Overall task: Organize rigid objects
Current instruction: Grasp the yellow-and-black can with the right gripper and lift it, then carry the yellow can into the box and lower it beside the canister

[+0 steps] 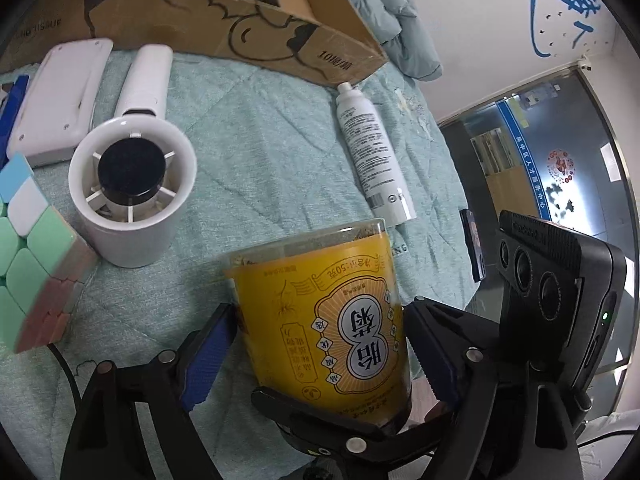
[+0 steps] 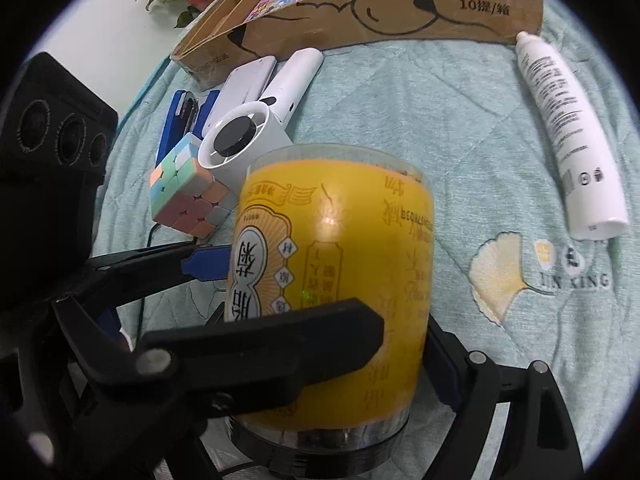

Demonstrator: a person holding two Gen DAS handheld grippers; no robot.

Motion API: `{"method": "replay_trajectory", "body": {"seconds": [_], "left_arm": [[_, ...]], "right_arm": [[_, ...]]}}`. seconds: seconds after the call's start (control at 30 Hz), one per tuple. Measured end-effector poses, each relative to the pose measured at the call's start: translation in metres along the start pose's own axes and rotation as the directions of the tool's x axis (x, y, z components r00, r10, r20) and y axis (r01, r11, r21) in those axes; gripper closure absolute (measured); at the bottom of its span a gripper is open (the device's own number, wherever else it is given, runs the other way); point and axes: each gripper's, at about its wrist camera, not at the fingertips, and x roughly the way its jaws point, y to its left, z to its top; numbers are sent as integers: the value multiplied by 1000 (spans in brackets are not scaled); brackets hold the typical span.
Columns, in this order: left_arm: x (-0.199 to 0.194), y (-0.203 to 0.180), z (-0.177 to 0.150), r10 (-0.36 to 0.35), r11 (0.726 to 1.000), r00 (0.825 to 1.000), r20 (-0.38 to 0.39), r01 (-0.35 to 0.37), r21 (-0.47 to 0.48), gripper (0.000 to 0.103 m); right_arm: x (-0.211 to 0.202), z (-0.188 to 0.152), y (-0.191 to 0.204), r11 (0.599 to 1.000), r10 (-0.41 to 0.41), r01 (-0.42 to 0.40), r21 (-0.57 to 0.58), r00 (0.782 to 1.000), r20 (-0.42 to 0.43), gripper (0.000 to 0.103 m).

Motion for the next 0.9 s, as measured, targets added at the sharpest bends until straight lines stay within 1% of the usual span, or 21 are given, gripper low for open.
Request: {"method": "replay_trajectory", "body": {"seconds": [0.07,0.2,0.3,0.43,0.6,0.67,0.83,0.9], "left_arm": [[-9,-8,-2,0,1000,999,33,0,22,21],[-33,-25,-1,0,997,995,98,-8,78,21],[-52,-39,4,-3,992,990,140,-15,129,21],[-77,-56,13,-11,982,982,188,-25,185,21],[-106,-76,26,-18,971,971,240,-40,236,21],[-117,-84,31,-21,965,966,259,-47,257,21],[-144,-102,45,-17,955,956,294,-71,287,21],[-148,-108,52,-17,953,953,303,-76,292,21]], "right_arm": [[-6,0,4,1000,-28,28,-8,999,30,17],[-20,4,17,999,-43,46,-23,994,96,17],[-33,10,28,997,-50,57,-43,987,155,17],[-54,20,42,993,-62,83,-79,970,235,17],[-87,32,44,989,-62,100,-112,951,303,17],[-98,37,49,986,-63,111,-127,940,335,17],[-119,48,52,981,-54,119,-151,924,379,17],[-125,55,53,980,-48,121,-161,918,393,17]]}}
